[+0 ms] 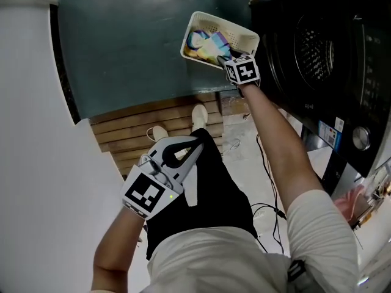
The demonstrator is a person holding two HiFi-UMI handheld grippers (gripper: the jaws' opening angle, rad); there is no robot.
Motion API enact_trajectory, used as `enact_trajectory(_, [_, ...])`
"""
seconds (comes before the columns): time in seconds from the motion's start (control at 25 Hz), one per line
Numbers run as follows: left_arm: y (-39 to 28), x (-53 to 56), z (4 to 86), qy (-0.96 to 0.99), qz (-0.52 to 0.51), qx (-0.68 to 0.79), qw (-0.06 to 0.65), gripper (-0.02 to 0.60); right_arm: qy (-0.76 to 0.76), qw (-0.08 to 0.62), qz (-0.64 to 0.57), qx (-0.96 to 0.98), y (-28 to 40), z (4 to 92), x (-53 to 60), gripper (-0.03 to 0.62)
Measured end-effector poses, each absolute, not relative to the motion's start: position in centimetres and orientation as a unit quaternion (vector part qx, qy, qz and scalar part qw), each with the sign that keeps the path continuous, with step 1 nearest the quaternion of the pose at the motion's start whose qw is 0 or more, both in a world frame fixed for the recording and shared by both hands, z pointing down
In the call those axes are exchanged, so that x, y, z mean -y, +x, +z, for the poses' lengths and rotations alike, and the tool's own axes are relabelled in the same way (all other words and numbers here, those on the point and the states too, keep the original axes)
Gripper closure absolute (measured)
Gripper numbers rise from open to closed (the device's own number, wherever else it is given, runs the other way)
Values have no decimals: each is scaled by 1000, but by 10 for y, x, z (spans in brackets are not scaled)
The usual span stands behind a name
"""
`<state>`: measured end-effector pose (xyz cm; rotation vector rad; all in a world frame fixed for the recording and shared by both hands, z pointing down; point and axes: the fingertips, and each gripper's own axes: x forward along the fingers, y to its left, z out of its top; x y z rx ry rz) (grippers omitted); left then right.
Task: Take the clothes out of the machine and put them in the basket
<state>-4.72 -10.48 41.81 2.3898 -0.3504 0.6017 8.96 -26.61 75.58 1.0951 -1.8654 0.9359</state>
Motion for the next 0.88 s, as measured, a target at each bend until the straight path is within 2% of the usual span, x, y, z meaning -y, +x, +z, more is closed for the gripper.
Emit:
enact_trajectory(0.24, [-65,110,387,913,232,143,304,584,449,355,359,737,88,701,242,406])
enact_trajectory(0.6, [-67,106,340,928,224,123,270,584,481,290,351,749,72,593,205,526])
enact_trajectory(0.88, [-70,97,300,939,222,101,244,584,491,250,330,766,56,500,164,569])
